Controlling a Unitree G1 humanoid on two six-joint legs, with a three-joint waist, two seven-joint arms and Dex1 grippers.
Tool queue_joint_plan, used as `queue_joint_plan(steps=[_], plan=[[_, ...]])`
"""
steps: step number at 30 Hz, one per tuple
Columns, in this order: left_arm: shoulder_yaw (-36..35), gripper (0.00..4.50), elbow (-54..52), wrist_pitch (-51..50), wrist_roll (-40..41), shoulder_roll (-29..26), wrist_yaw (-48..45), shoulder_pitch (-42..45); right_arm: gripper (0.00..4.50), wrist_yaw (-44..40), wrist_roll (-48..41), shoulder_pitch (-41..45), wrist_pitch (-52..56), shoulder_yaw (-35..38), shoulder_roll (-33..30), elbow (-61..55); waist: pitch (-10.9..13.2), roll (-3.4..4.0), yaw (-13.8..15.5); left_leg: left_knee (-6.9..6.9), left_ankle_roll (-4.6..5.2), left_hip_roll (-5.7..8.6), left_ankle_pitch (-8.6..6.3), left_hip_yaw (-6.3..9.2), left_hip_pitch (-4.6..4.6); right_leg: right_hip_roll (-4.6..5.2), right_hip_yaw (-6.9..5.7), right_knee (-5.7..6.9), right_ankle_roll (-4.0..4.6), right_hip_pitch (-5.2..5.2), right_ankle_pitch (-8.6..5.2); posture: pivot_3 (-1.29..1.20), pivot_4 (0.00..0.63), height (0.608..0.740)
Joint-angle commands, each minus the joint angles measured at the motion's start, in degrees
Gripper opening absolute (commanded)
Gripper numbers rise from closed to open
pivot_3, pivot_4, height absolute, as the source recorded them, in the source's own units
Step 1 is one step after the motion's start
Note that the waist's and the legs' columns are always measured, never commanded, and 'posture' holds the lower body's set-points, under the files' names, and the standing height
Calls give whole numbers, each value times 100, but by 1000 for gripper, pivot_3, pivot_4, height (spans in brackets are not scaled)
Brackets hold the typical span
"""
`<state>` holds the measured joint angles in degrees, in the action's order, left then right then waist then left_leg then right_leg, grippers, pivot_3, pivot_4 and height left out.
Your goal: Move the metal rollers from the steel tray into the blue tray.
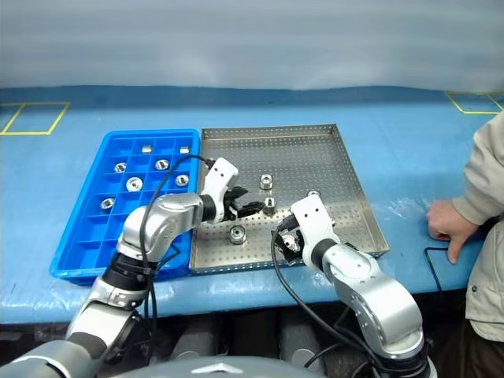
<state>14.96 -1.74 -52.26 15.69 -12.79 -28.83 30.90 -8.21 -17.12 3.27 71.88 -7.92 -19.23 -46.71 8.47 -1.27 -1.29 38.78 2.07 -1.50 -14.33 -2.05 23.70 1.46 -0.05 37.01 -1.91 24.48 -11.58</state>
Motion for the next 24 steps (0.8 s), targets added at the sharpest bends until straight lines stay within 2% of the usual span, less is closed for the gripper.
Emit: queue_joint_plan(steps=[1,10,13,17,21,24], plan=[[213,3604,387,344,-248,183,34,293,4500,73,18,9,22,74,53,-299,0,1,-15,0,0,0,0,0,-1,-1,0,1,0,1,0,-85,150,740],[472,3604,1568,818,-611,595,-80,623,4500,125,31,47,16,18,86,-284,0,1,-73,3,3,1,-2,-4,1,-1,5,-1,-1,1,1,-94,150,740],[464,3051,1878,950,-701,666,-138,653,4500,135,34,82,10,-8,103,-271,-1,1,-77,3,5,1,-3,-5,2,0,5,-2,-2,1,1,-95,150,740],[378,1686,1861,937,-681,665,-226,604,4500,137,38,93,17,-32,121,-275,-1,2,-80,4,5,0,-3,-5,1,0,6,-2,-2,1,1,-90,150,740],[132,1677,1396,787,-576,555,-143,432,4500,126,38,124,20,-68,139,-258,-1,2,-80,4,5,0,-3,-5,1,0,6,-2,-2,1,1,-76,150,740],[-388,1677,769,510,-383,524,139,226,4500,90,20,222,7,-154,151,-202,0,3,-89,4,6,-2,-4,-7,3,0,10,-1,-4,6,2,-59,150,740]])
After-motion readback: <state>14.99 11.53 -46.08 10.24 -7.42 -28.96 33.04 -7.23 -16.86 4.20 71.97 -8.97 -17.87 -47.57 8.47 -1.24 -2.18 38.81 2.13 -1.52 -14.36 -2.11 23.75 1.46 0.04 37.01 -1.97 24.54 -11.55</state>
